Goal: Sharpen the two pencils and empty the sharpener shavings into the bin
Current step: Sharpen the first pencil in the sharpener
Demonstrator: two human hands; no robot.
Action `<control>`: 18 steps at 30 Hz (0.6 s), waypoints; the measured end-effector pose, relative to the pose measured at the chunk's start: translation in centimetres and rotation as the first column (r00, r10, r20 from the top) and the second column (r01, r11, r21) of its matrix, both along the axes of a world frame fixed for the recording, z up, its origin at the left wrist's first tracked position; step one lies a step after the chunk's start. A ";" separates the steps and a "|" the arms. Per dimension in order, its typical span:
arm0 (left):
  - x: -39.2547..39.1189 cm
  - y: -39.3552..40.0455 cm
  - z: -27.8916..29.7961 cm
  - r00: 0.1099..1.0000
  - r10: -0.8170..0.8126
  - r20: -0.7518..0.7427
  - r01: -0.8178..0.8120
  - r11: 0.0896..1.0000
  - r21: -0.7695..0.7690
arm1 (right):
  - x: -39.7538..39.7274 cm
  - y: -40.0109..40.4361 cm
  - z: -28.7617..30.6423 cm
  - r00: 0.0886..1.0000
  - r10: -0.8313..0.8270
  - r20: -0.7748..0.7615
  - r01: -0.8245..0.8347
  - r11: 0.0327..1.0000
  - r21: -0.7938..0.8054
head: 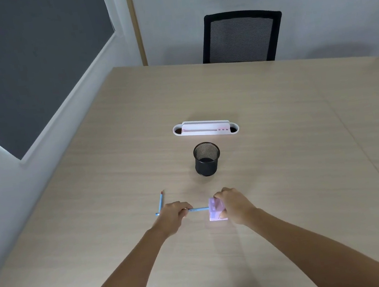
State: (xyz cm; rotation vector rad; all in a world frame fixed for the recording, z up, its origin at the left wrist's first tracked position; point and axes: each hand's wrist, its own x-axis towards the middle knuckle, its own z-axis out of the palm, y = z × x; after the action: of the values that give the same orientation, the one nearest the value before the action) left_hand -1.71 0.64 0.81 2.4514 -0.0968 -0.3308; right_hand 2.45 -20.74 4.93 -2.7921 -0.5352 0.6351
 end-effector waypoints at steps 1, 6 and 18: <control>0.2 -0.3 0.1 1.000 -0.011 -0.019 0.011 1.000 0.006 | 0.0 0.0 0.0 1.000 0.001 0.001 -0.001 1.000 -0.002; 1.0 -0.9 0.4 0.994 0.008 -0.110 -0.006 1.000 0.013 | 0.1 0.0 0.0 0.999 0.032 0.044 -0.030 0.999 -0.031; 2.0 -2.6 0.9 0.983 -0.028 -0.181 0.026 1.000 -0.013 | -0.1 0.0 0.4 0.999 0.039 0.020 -0.040 0.999 0.016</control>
State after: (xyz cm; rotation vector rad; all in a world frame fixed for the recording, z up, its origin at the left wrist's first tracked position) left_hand 0.29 -1.92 1.73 2.3989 -0.0530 -0.5618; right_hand 2.36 -20.76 5.32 -2.7814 -0.5982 0.6096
